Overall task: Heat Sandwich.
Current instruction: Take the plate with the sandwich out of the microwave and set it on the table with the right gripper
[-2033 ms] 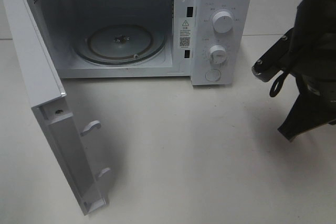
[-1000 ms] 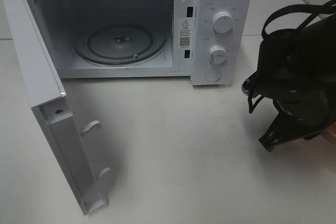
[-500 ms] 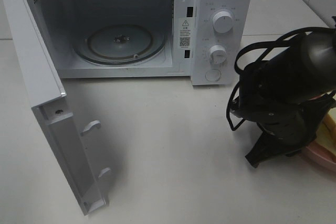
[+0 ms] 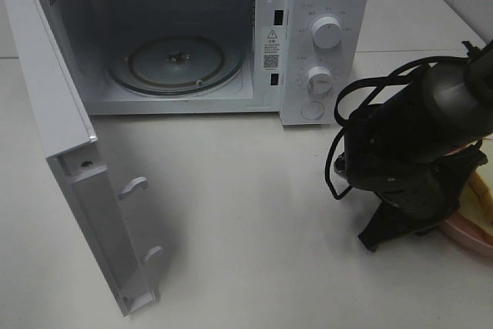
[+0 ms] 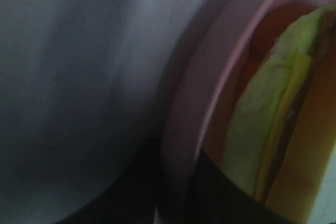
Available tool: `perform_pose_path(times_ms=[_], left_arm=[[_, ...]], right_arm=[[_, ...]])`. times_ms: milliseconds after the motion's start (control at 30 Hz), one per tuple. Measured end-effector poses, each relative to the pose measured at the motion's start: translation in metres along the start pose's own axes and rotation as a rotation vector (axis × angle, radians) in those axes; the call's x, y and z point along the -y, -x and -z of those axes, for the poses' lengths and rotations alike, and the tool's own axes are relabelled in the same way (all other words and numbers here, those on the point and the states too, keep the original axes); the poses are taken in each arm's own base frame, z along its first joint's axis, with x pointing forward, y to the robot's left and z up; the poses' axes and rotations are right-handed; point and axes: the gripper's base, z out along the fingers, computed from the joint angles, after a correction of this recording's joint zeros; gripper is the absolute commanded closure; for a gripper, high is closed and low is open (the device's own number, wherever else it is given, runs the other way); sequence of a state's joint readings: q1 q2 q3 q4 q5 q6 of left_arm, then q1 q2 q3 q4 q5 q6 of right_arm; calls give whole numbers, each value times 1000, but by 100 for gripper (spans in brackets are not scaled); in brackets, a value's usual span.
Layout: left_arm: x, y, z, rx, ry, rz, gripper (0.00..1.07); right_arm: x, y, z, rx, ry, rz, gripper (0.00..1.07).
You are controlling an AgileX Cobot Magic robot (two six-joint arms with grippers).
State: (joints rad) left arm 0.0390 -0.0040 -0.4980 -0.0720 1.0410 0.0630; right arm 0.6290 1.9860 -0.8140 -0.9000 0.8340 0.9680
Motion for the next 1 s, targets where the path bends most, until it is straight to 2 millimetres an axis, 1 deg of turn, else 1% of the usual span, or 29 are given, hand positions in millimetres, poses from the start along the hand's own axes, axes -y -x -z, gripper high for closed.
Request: perform_pose_path(times_ms=[67, 133, 167, 233, 300, 333, 367, 433, 467, 500, 533, 600, 633, 667, 700, 733, 767, 833, 900, 933, 967, 1000], left_arm=[[0, 0, 0, 0, 0, 0, 5], [0, 0, 0, 0, 0, 0, 5], [0, 0, 0, 0, 0, 0, 5], [0, 0, 0, 0, 0, 0, 5], [0, 0, 0, 0, 0, 0, 5], [0, 0, 0, 0, 0, 0, 5], [0, 0, 0, 0, 0, 0, 5], [0, 0, 0, 0, 0, 0, 5], [0, 0, 0, 0, 0, 0, 5], [0, 0, 0, 0, 0, 0, 5], [0, 0, 0, 0, 0, 0, 5], [0, 0, 0, 0, 0, 0, 5], [0, 0, 0, 0, 0, 0, 5], [0, 0, 0, 0, 0, 0, 5], [0, 0, 0, 0, 0, 0, 5], [0, 0, 0, 0, 0, 0, 5], [0, 0, 0, 0, 0, 0, 5], [0, 0, 0, 0, 0, 0, 5], [0, 0, 0, 0, 0, 0, 5], [0, 0, 0, 0, 0, 0, 5], [0, 0, 0, 0, 0, 0, 5], [0, 0, 0, 0, 0, 0, 5]], right_arm=[[1, 0, 0, -3, -8, 2, 84], [1, -1, 0, -7, -14, 3, 76], [1, -1, 0, -7, -14, 3, 76], [4, 0, 3, 2, -11, -10, 69], [9, 0, 10, 21, -1, -31, 66], [9, 0, 10, 21, -1, -31, 66], [14, 1, 17, 47, 14, -53, 64], [19, 0, 24, 61, 29, -59, 60], [19, 0, 24, 61, 29, -59, 60], [24, -1, 30, 75, 48, -62, 59], [26, -2, 34, 82, 57, -66, 54], [30, -3, 40, 98, 83, -71, 48], [30, -3, 40, 98, 83, -71, 48], [34, -3, 47, 119, 109, -71, 41], [36, -4, 49, 125, 118, -73, 38], [38, -5, 52, 130, 129, -80, 35], [38, -5, 52, 130, 129, -80, 35], [42, -8, 60, 144, 166, -84, 28], [47, -10, 67, 163, 194, -83, 27], [47, -10, 67, 163, 194, -83, 27], [52, -13, 75, 186, 227, -82, 28], [53, -14, 78, 193, 242, -85, 28]])
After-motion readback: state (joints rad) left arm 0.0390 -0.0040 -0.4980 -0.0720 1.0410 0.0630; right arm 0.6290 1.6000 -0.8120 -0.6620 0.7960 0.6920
